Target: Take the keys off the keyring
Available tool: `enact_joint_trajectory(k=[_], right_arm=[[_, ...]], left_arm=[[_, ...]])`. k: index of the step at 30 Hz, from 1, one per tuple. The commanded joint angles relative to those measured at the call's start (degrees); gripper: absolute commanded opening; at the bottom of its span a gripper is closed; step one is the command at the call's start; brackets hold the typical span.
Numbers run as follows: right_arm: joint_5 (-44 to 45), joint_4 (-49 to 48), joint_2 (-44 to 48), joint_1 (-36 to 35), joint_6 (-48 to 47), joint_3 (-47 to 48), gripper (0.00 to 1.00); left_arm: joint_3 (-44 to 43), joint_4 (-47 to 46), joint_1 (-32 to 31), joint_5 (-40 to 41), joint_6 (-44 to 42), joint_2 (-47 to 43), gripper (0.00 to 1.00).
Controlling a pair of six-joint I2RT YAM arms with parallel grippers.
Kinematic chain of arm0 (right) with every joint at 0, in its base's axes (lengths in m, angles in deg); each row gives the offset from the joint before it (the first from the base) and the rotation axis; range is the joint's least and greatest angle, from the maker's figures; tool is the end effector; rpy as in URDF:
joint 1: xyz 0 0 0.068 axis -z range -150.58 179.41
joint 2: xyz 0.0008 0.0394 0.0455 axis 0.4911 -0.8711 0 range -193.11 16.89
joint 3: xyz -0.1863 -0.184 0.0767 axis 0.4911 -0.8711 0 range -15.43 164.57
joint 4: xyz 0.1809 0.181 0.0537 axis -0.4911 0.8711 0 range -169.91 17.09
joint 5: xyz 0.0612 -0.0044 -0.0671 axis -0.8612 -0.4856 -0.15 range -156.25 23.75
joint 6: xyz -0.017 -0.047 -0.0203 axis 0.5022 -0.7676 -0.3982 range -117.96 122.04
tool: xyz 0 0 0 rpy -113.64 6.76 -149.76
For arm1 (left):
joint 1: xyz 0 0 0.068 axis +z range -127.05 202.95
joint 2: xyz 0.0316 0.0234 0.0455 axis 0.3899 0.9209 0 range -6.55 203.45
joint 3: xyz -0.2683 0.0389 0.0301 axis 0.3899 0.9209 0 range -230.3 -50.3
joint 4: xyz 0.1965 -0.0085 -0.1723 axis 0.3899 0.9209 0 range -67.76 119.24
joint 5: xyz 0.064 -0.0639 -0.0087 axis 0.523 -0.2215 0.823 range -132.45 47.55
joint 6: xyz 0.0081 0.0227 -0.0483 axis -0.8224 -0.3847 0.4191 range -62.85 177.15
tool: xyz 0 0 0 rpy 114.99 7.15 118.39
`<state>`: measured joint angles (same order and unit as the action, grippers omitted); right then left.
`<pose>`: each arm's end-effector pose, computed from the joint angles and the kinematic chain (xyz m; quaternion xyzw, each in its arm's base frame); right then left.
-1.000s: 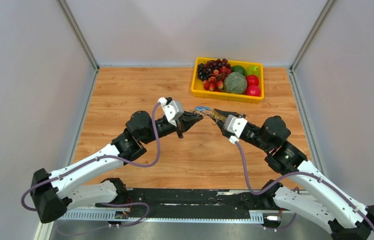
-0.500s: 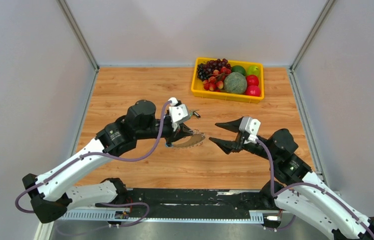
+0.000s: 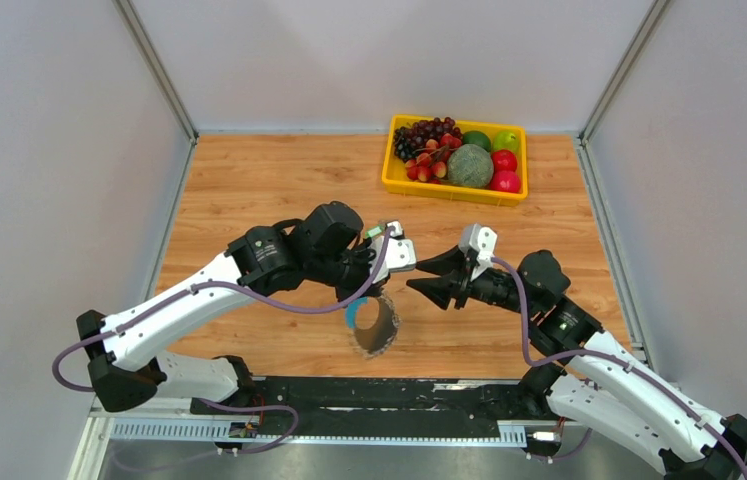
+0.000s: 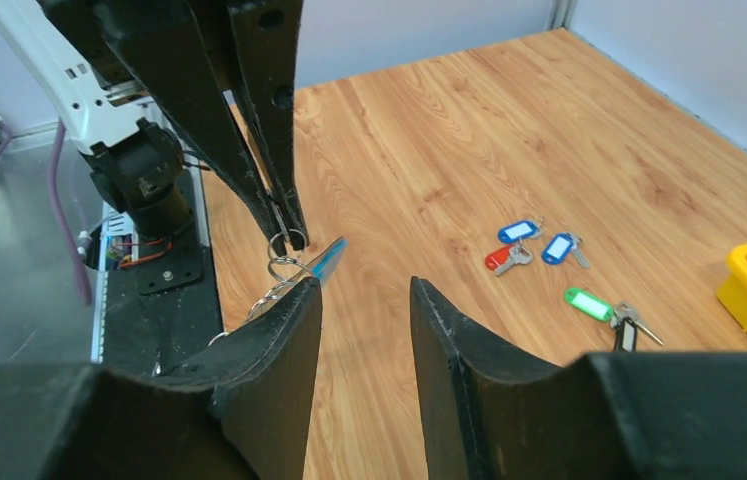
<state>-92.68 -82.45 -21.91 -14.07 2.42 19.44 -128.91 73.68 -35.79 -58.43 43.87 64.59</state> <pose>0.1114 0.1277 0.3194 -0.4045 0.5894 0.4057 0.5696 0.1201 -0.2167 0.3795 0.5798 0.7054 -0.2676 0.3076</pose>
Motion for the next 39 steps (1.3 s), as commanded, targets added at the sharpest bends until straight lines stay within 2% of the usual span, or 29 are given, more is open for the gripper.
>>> enact_joint_trajectory(k=[1,14,20,29,35,39], right_arm=[[-4.7,-5.5,0.4,-0.3,2.2,-0.7,0.41],[-13.2,-12.5,0.2,-0.4,4.0,-4.3,0.39],[-16.7,-14.4,0.7,-2.0,4.8,-5.0,0.42],[-14.1,-13.2,0.5,-7.1,0.9,-4.1,0.41],[-6.7,-11.6,-0.6,-8.6,-2.5,-2.9,0.44],[-7.3,-11.6,-1.2,-8.9,-2.6,-2.0,0.41]], left_arm=[[-3.6,2.7,-1.9,4.2,-2.8,-0.4,0.0],[-3.3,0.0,-3.6,4.4,-3.8,-3.7,0.0],[-4.1,-1.2,-3.7,4.3,-2.4,-4.0,0.0],[-5.2,-1.2,-4.2,4.2,-1.6,-3.6,0.0],[-5.6,-1.1,-4.6,3.9,-2.2,-3.4,0.0],[-5.7,-1.2,-4.9,4.1,-1.8,-3.4,0.0]])
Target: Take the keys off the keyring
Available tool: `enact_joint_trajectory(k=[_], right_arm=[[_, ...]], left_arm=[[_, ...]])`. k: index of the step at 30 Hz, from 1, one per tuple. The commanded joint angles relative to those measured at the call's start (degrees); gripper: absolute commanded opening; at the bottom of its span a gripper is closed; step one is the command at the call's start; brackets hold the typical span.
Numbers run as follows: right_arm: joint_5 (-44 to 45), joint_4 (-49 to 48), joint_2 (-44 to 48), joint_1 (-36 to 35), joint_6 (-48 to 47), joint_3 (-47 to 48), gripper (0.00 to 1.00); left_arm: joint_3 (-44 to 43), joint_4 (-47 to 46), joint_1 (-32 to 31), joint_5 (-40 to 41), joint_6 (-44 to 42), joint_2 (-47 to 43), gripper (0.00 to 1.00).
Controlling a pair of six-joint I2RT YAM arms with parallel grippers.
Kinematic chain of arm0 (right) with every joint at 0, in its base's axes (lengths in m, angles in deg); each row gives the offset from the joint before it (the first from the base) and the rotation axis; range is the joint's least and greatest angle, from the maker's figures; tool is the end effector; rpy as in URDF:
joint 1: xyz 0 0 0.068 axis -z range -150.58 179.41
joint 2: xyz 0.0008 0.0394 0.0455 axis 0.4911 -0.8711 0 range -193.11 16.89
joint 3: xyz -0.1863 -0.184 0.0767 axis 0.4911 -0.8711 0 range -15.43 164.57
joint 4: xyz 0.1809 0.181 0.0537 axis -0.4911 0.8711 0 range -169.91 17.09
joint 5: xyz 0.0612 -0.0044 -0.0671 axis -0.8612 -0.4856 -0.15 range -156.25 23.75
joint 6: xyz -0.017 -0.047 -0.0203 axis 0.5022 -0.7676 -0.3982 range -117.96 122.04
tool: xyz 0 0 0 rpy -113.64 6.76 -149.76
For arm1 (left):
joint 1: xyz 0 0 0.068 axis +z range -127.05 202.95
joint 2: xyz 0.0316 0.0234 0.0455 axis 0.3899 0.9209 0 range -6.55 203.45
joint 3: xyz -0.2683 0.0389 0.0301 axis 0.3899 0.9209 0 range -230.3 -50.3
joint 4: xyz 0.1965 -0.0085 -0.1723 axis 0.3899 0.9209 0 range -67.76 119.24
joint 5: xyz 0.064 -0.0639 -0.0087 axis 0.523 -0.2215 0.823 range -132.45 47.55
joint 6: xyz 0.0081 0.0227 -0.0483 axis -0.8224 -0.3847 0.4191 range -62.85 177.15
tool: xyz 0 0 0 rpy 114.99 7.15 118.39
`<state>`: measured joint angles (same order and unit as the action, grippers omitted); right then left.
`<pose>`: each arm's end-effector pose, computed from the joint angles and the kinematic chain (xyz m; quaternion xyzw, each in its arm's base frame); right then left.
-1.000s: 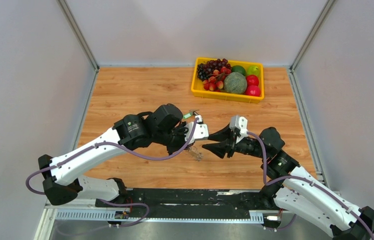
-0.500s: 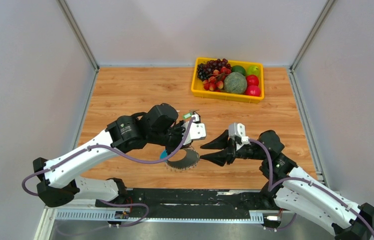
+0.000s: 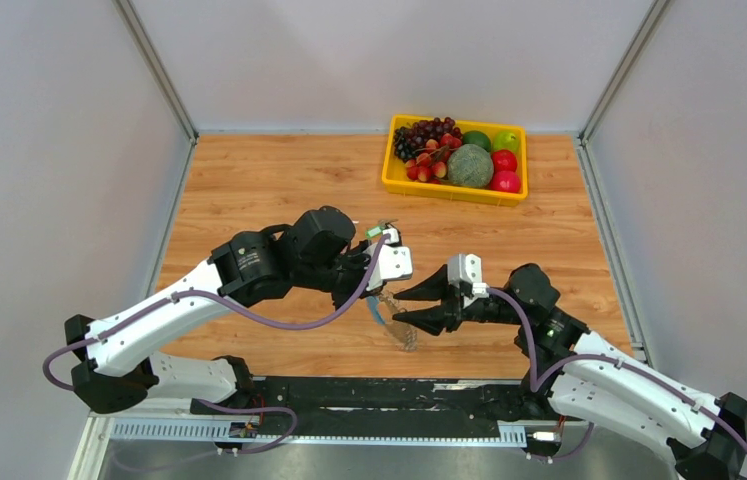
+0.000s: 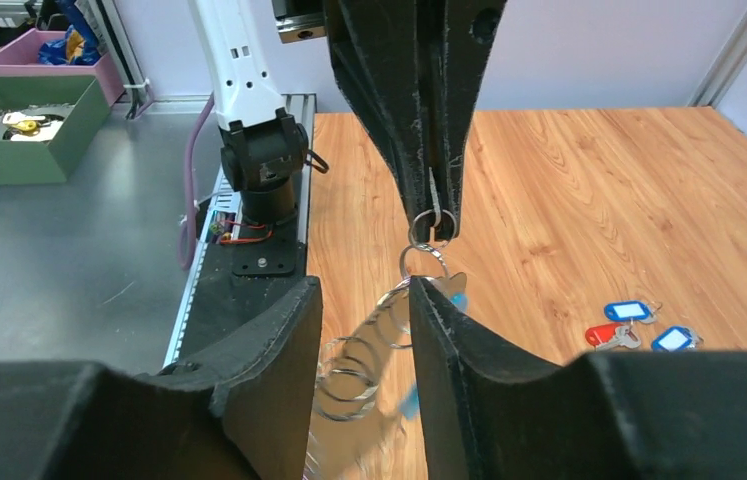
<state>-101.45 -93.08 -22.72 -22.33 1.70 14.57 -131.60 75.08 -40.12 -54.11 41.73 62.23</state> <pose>0.0897 0.1472 0.3064 -0.4846 0.4898 0.4878 0.5361 0.0994 -0.2115 0.4008 0.6042 0.6722 -0.2532 0.3450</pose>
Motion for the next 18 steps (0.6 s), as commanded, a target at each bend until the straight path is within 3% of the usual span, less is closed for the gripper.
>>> enact_joint_trajectory(k=[1,18], right_arm=[[1.2,-1.0,-0.9,-1.0,-1.9,3.1,0.41],[5.6,-2.1,-4.1,-4.2,-4.2,4.1,0.45]], left_arm=[[-3.1,-2.7,-0.6,-0.4,0.6,-1.1,0.0],[-3.5,-3.4,-2.5,-1.4,0.8,-1.7,0.0]])
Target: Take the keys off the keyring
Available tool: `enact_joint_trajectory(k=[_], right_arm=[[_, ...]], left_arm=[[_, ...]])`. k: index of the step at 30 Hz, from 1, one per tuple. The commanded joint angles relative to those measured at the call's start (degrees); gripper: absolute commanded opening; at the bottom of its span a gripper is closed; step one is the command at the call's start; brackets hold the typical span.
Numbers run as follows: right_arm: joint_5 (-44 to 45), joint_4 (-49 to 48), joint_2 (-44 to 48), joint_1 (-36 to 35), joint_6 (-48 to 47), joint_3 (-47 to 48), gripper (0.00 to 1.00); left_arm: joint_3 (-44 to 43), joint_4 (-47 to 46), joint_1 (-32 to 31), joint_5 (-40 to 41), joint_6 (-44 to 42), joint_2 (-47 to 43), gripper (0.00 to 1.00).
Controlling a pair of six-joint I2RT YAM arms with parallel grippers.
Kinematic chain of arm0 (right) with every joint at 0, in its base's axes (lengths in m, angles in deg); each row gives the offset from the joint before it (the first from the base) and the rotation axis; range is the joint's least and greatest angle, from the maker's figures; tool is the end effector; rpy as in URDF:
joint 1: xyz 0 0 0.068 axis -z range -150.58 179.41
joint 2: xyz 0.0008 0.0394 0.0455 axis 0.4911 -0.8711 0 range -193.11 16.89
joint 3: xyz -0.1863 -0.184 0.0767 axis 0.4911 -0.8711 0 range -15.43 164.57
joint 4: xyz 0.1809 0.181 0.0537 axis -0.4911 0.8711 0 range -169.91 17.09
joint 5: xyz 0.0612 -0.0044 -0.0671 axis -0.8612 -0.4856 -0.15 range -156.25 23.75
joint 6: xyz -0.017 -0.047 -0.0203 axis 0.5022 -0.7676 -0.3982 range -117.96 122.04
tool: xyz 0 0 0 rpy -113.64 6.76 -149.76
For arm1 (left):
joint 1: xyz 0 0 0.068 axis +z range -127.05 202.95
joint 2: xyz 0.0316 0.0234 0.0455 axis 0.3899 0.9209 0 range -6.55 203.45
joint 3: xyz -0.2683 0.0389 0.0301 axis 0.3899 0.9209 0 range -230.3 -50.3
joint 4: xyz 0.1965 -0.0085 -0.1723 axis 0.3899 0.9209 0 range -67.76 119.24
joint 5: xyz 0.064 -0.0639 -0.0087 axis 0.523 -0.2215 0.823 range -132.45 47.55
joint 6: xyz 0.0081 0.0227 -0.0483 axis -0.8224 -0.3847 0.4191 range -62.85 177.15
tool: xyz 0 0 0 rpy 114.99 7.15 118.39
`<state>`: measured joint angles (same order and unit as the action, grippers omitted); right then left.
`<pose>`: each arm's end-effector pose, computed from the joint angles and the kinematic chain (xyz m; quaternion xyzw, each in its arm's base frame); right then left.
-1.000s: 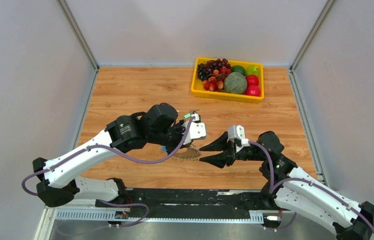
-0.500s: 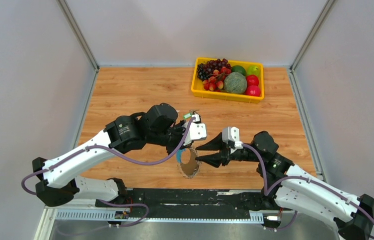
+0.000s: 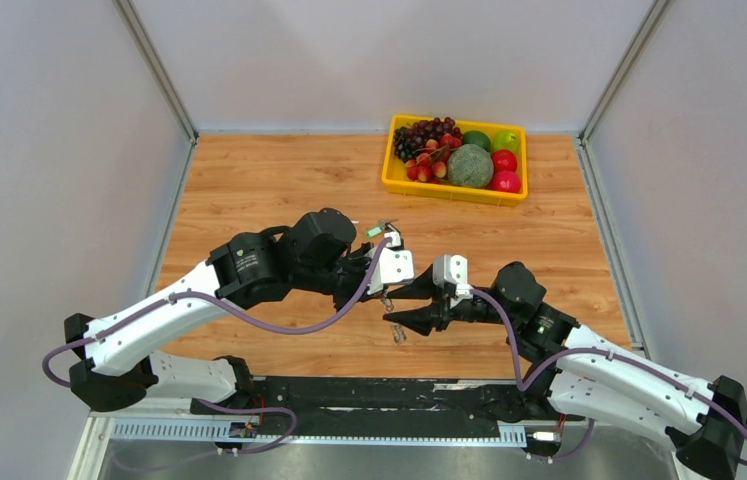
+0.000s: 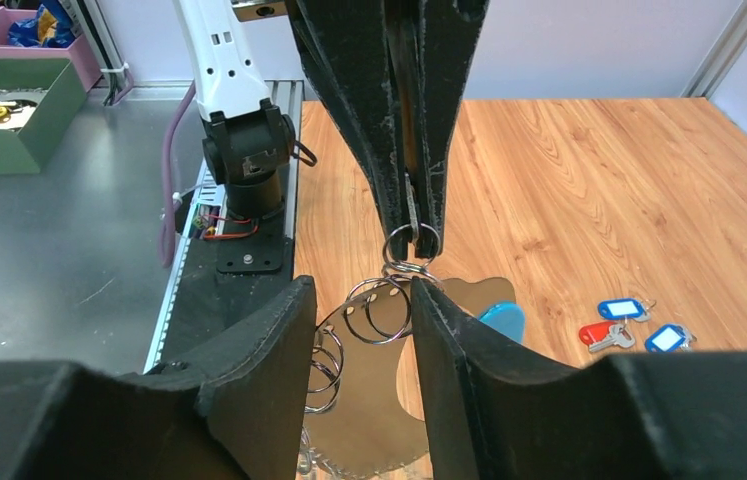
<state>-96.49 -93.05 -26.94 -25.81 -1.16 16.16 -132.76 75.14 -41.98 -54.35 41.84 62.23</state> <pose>0.0915 0.1635 0.3046 -0.4928 0.5004 0.4661 0.5380 0.0919 -0.2138 0.4070 0.6130 0.6585 -0.2640 0.3478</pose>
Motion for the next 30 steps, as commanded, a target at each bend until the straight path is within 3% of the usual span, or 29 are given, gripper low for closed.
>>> enact_joint_trajectory(k=[1,11,17,19,24,30], right_arm=[[0.7,-2.4,0.0,-0.9,-1.4,2.4,0.46],[3.1,-4.2,-0.5,-2.2,-2.7,2.0,0.45],[5.0,-5.4,-0.6,-2.2,-2.5,1.9,0.37],[5.7,-5.4,-0.5,-2.2,-2.4,1.9,0.31],[7.2,-5.2,0.4,-2.2,-2.6,1.4,0.02],[4.8,-2.8,1.6,-2.3,-3.5,0.6,0.0]], left_arm=[[-2.3,-3.5,-0.7,-1.4,0.8,-1.7,0.0],[-2.4,-4.1,-1.1,-2.9,1.7,-1.5,0.0],[-2.0,-4.7,-1.2,-3.7,2.4,-1.5,0.0],[-1.8,-4.5,-1.1,-2.6,3.3,-1.4,0.0],[-3.3,-2.5,-1.2,2.8,6.6,0.1,0.0],[-5.8,-0.1,-1.1,9.7,10.9,1.8,0.0]])
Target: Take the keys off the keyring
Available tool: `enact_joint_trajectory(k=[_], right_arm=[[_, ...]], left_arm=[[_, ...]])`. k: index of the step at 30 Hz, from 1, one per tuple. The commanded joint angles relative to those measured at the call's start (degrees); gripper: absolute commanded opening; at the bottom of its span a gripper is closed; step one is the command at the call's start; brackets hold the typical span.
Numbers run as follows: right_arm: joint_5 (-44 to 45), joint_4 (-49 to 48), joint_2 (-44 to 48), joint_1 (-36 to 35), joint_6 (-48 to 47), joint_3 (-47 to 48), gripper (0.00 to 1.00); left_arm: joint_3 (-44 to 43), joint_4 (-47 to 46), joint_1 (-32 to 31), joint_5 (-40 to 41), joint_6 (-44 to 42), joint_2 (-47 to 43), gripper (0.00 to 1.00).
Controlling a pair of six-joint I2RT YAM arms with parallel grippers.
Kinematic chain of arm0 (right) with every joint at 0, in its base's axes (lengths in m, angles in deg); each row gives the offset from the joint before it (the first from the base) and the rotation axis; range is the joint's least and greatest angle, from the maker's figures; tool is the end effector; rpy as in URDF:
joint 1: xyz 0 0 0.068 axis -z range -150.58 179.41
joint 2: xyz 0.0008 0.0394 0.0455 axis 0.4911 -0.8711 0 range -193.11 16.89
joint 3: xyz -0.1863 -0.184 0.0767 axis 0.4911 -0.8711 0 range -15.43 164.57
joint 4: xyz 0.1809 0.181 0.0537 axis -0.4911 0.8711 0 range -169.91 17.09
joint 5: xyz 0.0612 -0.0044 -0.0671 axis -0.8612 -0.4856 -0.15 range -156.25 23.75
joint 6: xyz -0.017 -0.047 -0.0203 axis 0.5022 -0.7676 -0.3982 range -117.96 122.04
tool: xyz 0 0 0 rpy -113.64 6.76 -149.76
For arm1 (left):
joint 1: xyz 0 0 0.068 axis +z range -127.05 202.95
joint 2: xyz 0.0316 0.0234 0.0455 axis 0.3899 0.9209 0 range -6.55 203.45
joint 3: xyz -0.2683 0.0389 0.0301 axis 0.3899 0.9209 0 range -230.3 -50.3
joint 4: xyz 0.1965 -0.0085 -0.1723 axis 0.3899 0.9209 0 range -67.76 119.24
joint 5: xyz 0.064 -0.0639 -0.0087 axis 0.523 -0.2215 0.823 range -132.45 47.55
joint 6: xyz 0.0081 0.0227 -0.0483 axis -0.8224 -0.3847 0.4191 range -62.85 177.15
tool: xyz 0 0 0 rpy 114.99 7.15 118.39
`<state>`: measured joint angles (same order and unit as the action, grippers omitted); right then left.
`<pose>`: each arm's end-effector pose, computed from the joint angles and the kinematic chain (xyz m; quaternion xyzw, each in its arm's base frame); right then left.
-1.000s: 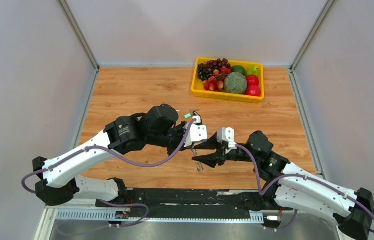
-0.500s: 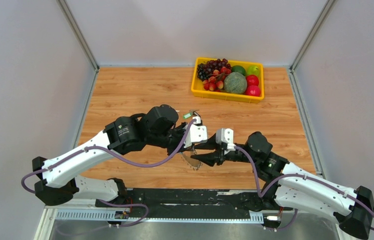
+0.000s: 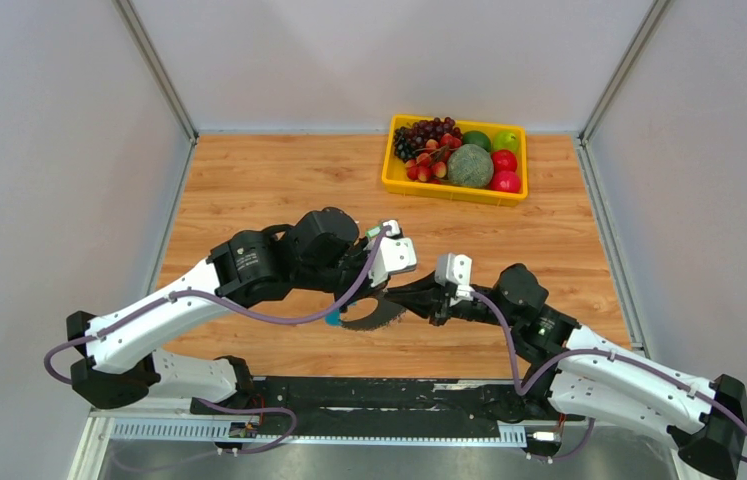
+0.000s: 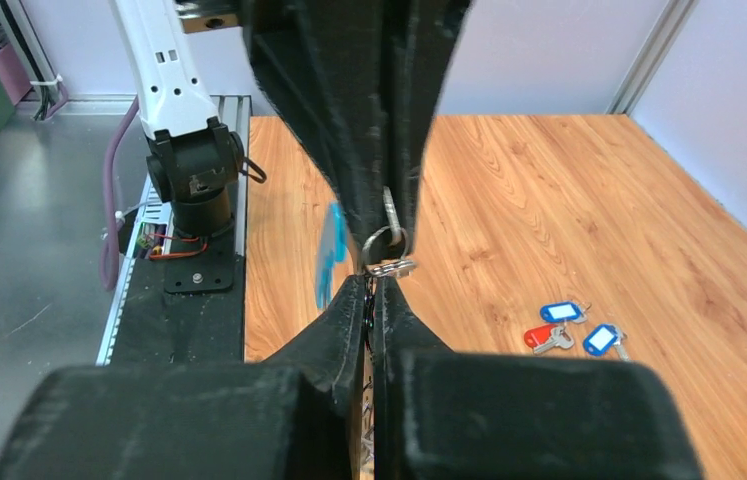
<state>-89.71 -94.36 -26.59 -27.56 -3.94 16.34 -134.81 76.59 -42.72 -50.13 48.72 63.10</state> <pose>0.0900 0.1647 0.3092 -0.4783 0.4994 0.4317 0.5793 0.0920 -0.2151 0.4123 0.5665 0.7030 -0.2571 0.3446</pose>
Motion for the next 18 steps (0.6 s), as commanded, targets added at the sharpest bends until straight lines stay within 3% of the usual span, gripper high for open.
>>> enact_joint_trajectory(k=[1,14,17,18], right_arm=[[-2.6,-1.1,1.3,-0.6,-0.8,0.3,0.0],[-7.7,6.1,3.6,-1.2,-5.7,-0.1,0.0],[-7.0,6.5,4.4,-1.3,-4.2,-0.1,0.33],[-6.2,6.6,4.6,-1.2,-3.7,-0.1,0.38]], left_arm=[[-4.2,-1.3,-0.3,6.0,4.9,1.2,0.0],[-4.1,-0.8,2.9,4.1,10.9,3.0,0.0],[-2.1,-2.8,3.2,0.7,8.0,1.0,0.0],[-0.3,-4.6,3.1,-0.2,6.2,0.3,0.0]])
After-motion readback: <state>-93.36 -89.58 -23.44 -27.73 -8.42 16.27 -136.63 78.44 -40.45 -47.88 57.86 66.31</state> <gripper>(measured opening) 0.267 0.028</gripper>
